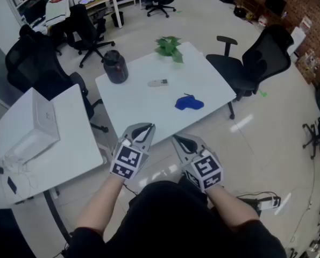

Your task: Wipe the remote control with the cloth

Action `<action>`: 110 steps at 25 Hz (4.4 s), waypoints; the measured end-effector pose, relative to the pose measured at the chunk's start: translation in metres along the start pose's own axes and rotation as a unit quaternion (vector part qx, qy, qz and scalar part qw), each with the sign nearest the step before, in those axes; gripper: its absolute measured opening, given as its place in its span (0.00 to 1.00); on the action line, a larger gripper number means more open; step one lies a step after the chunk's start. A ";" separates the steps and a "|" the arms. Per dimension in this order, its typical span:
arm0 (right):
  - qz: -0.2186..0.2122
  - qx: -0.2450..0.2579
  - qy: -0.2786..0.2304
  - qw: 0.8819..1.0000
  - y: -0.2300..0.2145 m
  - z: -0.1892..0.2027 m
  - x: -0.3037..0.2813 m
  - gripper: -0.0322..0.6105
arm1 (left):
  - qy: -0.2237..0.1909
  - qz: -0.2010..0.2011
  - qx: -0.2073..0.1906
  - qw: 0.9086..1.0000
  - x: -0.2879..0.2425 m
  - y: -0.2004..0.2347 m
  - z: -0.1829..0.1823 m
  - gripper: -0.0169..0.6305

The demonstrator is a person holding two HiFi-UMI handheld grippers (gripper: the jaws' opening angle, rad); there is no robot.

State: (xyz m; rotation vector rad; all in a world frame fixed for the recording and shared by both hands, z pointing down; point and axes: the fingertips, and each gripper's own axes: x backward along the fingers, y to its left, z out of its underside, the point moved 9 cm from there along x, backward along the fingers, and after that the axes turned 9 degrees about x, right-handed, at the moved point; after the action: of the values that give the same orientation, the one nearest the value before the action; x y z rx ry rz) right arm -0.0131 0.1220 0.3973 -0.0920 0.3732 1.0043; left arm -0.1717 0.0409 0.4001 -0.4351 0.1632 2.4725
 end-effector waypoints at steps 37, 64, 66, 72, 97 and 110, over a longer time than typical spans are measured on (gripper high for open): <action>-0.184 -0.081 0.122 0.972 -0.263 0.093 -0.196 0.06 | 0.329 0.123 -0.083 0.933 -0.404 0.253 0.115 0.52; -0.139 0.102 0.209 0.962 -0.278 0.139 -0.202 0.36 | 0.253 -0.051 -0.010 0.966 -0.331 0.187 0.066 0.34; -0.147 0.131 0.223 0.955 -0.276 0.145 -0.207 0.41 | 0.243 -0.065 -0.002 0.968 -0.316 0.173 0.058 0.34; -0.175 0.196 0.293 0.919 -0.268 0.180 -0.228 0.51 | 0.237 -0.098 -0.008 0.966 -0.282 0.130 0.039 0.34; -0.112 0.215 0.042 0.969 -0.152 -0.038 -0.146 0.27 | 0.164 -0.118 -0.206 0.957 -0.147 0.089 -0.001 0.34; -0.191 0.294 0.105 0.931 -0.068 -0.068 -0.152 0.26 | 0.131 -0.129 -0.379 0.907 -0.104 0.056 -0.013 0.34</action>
State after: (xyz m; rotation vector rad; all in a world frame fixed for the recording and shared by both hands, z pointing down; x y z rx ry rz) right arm -0.0467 -0.0543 0.3804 0.2668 0.8066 0.4666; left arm -0.1227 -0.0653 0.4244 -1.0374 -0.7296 2.1189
